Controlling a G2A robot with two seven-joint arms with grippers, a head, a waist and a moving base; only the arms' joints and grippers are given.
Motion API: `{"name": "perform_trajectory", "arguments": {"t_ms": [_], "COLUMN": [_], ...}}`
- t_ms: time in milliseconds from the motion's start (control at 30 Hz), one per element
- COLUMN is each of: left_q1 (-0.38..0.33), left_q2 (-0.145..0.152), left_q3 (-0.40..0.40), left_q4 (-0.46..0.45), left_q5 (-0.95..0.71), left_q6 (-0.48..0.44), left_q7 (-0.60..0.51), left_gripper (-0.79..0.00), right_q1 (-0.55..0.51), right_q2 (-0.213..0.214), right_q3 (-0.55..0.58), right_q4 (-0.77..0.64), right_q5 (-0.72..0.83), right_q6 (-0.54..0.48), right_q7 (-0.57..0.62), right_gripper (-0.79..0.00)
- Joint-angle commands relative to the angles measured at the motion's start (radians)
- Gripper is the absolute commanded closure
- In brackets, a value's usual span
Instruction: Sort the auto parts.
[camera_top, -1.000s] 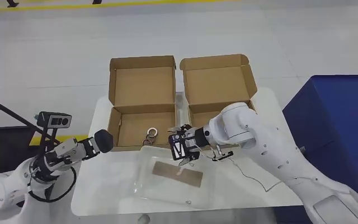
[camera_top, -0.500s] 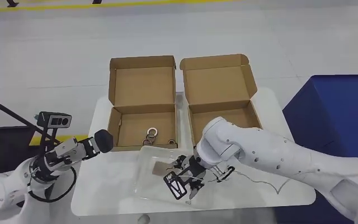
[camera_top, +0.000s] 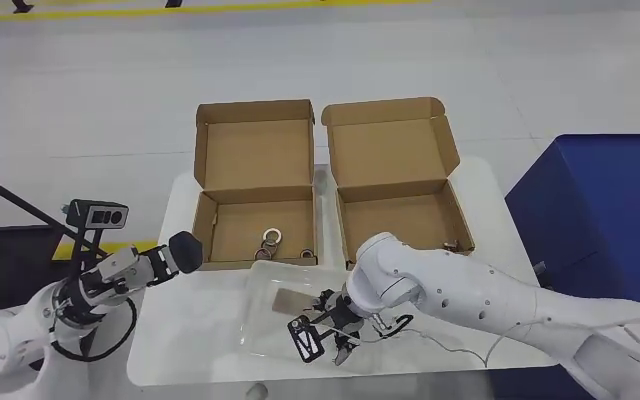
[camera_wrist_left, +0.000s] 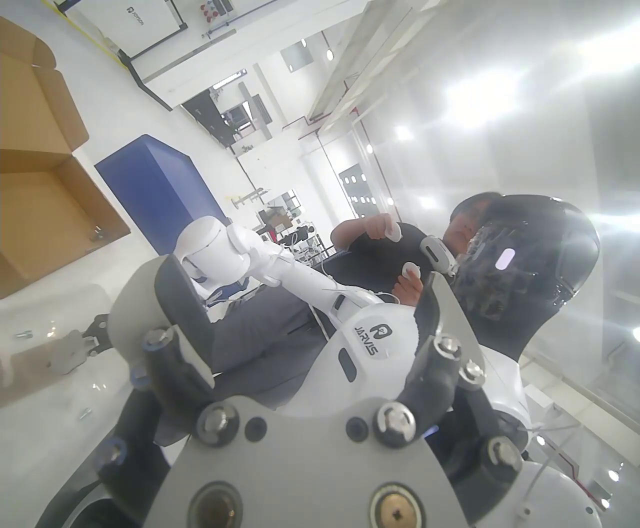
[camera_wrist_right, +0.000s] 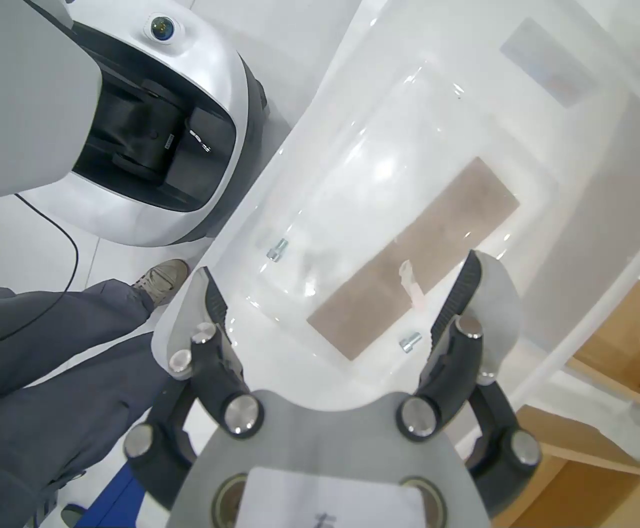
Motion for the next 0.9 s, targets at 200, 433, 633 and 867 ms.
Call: {"name": "perform_trajectory", "arguments": {"t_ms": [200, 433, 633, 867], "left_q1": [0.000, 0.000, 0.000, 0.000], "left_q2": [0.000, 0.000, 0.000, 0.000], "left_q3": [0.000, 0.000, 0.000, 0.000], "left_q4": [0.000, 0.000, 0.000, 0.000], "left_q5": [0.000, 0.000, 0.000, 0.000], "left_q6": [0.000, 0.000, 0.000, 0.000], "left_q7": [0.000, 0.000, 0.000, 0.000], "left_gripper": [-0.785, -0.785, -0.785, -0.785], "right_q1": [-0.041, -0.054, -0.097, -0.108], "right_q2": [-0.035, -0.047, -0.060, -0.068], "right_q3": [0.000, 0.000, 0.000, 0.000], "right_q4": [0.018, 0.017, 0.028, 0.041], "right_q5": [-0.044, -0.041, -0.137, -0.204], "right_q6": [0.074, 0.070, 0.086, 0.046], "right_q7": [0.074, 0.070, 0.086, 0.047], "right_gripper": [-0.785, -0.785, -0.785, -0.785]}}
